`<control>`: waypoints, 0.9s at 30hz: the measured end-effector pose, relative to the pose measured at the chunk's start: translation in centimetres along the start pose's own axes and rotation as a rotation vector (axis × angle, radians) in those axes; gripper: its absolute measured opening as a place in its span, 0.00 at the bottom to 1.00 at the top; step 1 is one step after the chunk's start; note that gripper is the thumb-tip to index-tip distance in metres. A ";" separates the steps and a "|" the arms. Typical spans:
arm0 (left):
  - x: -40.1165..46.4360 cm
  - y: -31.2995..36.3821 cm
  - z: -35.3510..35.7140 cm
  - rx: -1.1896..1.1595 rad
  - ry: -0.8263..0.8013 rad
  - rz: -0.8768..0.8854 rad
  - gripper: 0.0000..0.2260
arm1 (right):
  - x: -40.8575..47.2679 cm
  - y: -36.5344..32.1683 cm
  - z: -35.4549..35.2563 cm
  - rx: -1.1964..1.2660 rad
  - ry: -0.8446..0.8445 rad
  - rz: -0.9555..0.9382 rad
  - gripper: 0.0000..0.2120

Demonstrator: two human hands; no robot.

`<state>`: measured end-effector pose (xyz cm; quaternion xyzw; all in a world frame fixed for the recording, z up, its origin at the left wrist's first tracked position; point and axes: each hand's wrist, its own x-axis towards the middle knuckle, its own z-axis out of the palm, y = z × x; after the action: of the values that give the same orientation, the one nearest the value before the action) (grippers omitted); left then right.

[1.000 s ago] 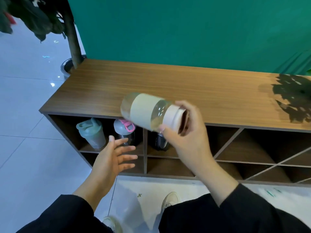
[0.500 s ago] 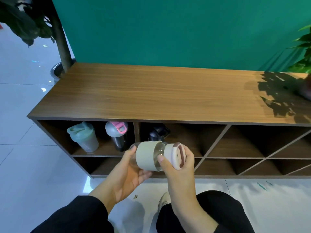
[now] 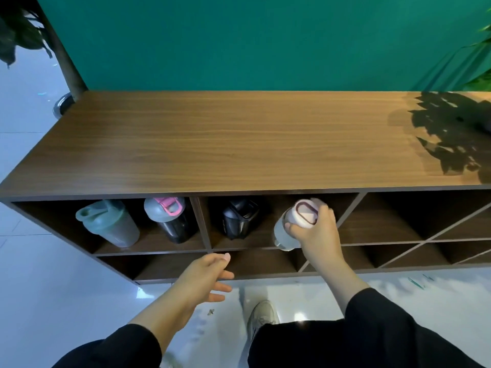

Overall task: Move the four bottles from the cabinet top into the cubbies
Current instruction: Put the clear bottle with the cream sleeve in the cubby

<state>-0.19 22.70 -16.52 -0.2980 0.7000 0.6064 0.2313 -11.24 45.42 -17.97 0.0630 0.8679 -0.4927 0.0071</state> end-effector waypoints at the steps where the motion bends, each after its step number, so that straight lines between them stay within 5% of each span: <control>1: 0.2 0.1 -0.2 0.019 0.007 -0.003 0.16 | 0.7 0.1 0.3 0.010 0.007 -0.001 0.38; 12: 1.8 0.9 0.3 0.040 -0.030 0.039 0.11 | 5.6 2.0 3.6 0.037 -0.083 0.159 0.29; 22: 2.9 1.7 2.6 0.152 -0.062 0.071 0.12 | 6.8 2.5 4.0 -0.011 -0.090 0.176 0.32; 27: 4.0 2.0 4.1 0.151 -0.066 0.070 0.15 | 6.4 2.8 3.8 0.124 -0.072 0.184 0.45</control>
<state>-4.67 26.41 -18.50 -0.2348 0.7456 0.5692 0.2547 -17.48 44.24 -22.78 0.1252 0.8254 -0.5447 0.0796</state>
